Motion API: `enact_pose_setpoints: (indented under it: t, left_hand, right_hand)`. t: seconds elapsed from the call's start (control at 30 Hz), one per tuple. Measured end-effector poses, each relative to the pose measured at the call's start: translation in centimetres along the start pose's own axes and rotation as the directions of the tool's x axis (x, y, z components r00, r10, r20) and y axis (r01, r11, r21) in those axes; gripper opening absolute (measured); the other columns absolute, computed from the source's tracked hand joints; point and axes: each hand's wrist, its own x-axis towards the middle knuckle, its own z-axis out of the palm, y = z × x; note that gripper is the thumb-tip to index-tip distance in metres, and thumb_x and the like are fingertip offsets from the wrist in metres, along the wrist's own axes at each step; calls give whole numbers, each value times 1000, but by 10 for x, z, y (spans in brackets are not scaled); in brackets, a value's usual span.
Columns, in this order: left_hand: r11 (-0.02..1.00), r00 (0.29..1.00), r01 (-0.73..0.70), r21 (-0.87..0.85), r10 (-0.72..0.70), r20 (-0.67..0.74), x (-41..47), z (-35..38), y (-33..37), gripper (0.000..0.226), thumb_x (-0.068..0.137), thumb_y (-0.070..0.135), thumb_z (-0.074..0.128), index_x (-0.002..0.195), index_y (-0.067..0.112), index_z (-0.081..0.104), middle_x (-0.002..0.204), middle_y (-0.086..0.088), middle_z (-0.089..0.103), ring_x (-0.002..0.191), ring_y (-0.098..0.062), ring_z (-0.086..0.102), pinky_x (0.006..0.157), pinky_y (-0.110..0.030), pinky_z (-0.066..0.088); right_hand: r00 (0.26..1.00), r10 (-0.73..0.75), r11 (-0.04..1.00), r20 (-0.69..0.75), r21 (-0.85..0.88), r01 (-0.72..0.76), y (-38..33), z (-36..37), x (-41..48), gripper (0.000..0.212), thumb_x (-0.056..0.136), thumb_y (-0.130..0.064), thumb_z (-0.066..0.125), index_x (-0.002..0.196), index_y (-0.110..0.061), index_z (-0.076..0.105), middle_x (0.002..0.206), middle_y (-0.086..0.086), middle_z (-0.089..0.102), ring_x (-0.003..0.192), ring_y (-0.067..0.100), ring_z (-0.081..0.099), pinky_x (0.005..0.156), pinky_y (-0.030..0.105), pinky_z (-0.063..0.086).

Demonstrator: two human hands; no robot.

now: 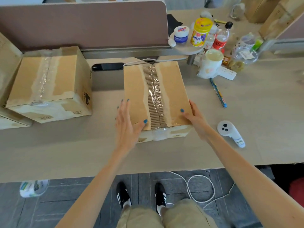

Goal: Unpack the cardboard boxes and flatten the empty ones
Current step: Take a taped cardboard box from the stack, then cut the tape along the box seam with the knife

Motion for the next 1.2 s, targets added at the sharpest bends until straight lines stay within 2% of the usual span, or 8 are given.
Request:
enact_pose_setpoints:
  t: [0.13, 0.2, 0.27, 0.4, 0.53, 0.83, 0.93, 1.2]
  left_hand:
    - [836, 903, -425, 348, 367, 222, -3, -3, -1, 56, 100, 50, 43, 152, 32, 32, 165, 4, 17, 153, -17, 7, 122, -52, 7]
    - [780, 865, -497, 381, 412, 285, -4, 1, -4, 57, 97, 53, 43, 149, 29, 40, 162, 3, 25, 152, -17, 14, 122, -53, 11]
    - [726, 843, -538, 428, 448, 298, -4, 7, -8, 56, 96, 49, 47, 147, 26, 45, 159, 2, 34, 149, -19, 25, 119, -54, 18]
    - [680, 835, -545, 491, 492, 246, -1, 11, -9, 50, 93, 40, 52, 141, 26, 52, 153, 4, 44, 143, -21, 36, 117, -50, 23]
    - [671, 832, -543, 505, 514, 211, -1, 15, -7, 48, 93, 37, 55, 139, 26, 55, 151, 4, 46, 141, -21, 39, 116, -49, 24]
    - [667, 812, -557, 494, 561, 158, 0, 18, -11, 45, 92, 33, 64, 136, 25, 59, 147, 2, 51, 139, -23, 42, 114, -50, 28]
    - [677, 817, -550, 488, 558, 147, 8, 19, -13, 45, 91, 33, 65, 135, 27, 59, 146, 3, 52, 138, -22, 44, 113, -50, 29]
    - [743, 854, -513, 429, 493, 167, 42, 26, -5, 47, 89, 38, 59, 135, 31, 57, 148, 7, 49, 139, -18, 41, 114, -47, 24]
  right_hand:
    - [991, 114, 984, -74, 145, -102, 20, -14, -7, 39, 103, -33, 35, 128, -13, 57, 119, -5, 63, 107, 7, 58, 88, 22, 46]
    - [984, 106, 994, -143, 22, -104, 31, -13, -12, 30, 105, -23, 33, 113, -13, 60, 103, -5, 65, 94, 5, 62, 77, 19, 51]
    - [982, 17, 951, -188, -301, -74, 48, -16, -12, 21, 101, -14, 42, 105, -15, 62, 97, -2, 63, 95, 19, 62, 80, 32, 51]
    - [962, -211, 610, -176, -793, -11, 84, -28, -25, 30, 87, -1, 54, 115, -9, 58, 115, 1, 57, 98, 27, 57, 76, 35, 42]
    - [934, -280, 340, -224, -933, -122, 112, -36, -31, 48, 77, -4, 67, 122, -3, 53, 122, 15, 53, 109, 37, 53, 89, 46, 43]
    - [945, -252, 435, -208, -897, -81, 125, -23, -37, 28, 76, 12, 54, 101, -2, 55, 96, 15, 54, 86, 35, 51, 62, 35, 34]
    - [960, -200, 566, -198, -823, -52, 122, -21, -37, 10, 89, 0, 51, 98, -2, 49, 97, 14, 53, 90, 32, 48, 62, 36, 35]
    - [995, -95, 661, -5, -748, 59, 106, 2, -45, 15, 88, 0, 49, 103, -4, 51, 103, 8, 51, 94, 24, 48, 70, 35, 41]
